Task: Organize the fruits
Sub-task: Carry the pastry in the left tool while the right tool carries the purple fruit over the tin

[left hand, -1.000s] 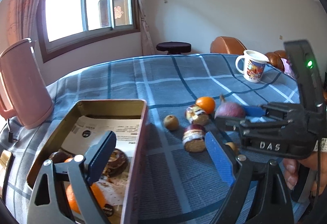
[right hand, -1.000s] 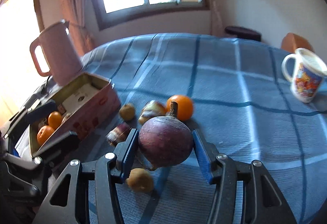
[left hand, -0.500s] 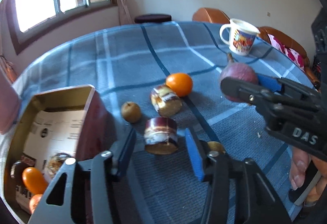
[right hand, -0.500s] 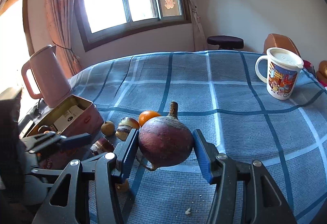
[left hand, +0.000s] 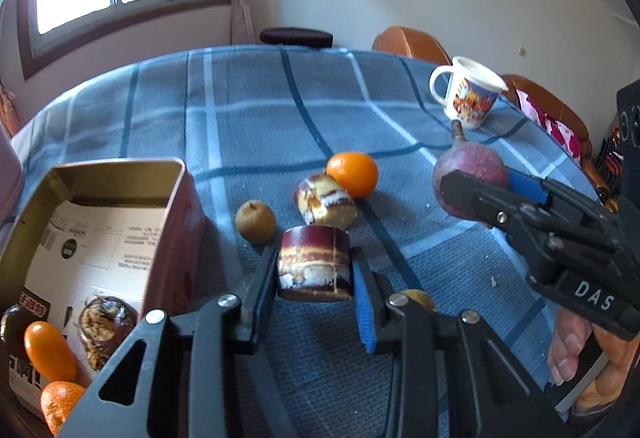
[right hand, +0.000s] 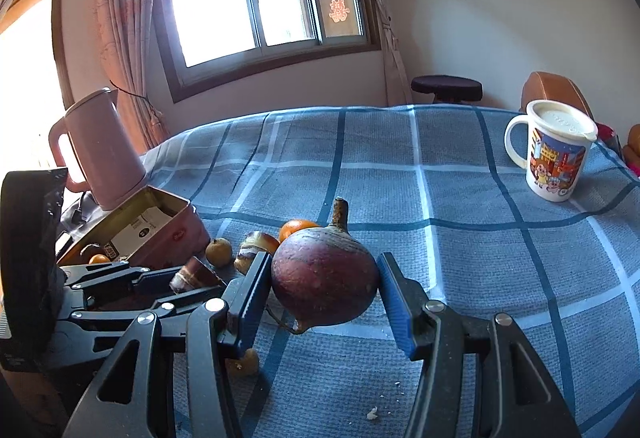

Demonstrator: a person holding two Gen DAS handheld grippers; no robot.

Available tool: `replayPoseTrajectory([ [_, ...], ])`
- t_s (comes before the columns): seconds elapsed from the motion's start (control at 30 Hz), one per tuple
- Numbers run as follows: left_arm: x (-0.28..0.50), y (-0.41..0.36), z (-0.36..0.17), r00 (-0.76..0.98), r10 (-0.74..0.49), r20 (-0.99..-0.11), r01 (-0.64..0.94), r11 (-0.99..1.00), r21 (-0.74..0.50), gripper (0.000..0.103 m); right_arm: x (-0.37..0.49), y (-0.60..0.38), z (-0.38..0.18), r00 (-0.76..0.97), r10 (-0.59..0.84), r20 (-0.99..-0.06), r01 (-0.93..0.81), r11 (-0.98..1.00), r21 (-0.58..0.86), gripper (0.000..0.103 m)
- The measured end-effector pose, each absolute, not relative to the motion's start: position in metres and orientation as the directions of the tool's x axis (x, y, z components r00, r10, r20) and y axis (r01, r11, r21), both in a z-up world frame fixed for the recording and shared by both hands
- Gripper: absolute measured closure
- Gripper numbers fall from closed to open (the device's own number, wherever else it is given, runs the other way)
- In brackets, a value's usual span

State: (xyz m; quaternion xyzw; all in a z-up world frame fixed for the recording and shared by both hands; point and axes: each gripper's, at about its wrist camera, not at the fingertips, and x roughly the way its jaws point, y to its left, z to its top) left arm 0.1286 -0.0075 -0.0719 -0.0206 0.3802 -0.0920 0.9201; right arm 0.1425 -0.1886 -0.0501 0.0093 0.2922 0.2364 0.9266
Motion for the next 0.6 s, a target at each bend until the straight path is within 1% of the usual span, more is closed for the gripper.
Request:
replayPoseTrajectory([
  [0.2, 0.12, -0.008, -0.062, 0.749, -0.147, -0.646, 0.132, 0.989, -0.072, 0.066, 0.137, -0.191, -0.046, 0.734, 0.45, -0.509, -0.435, 0.887, 0.156, 0.048],
  [0.47, 0.109, 0.001, -0.052, 0.806, -0.137, -0.576, 0.106, 0.991, -0.087, 0.066, 0.13, -0.192, -0.041, 0.761, 0.443, -0.474, -0.433, 0.891, 0.138, 0.048],
  [0.6, 0.104, 0.001, -0.049, 0.826, -0.127, -0.549, 0.102, 0.992, -0.075, 0.066, 0.127, -0.193, -0.04, 0.771, 0.441, -0.459, -0.431, 0.892, 0.134, 0.048],
])
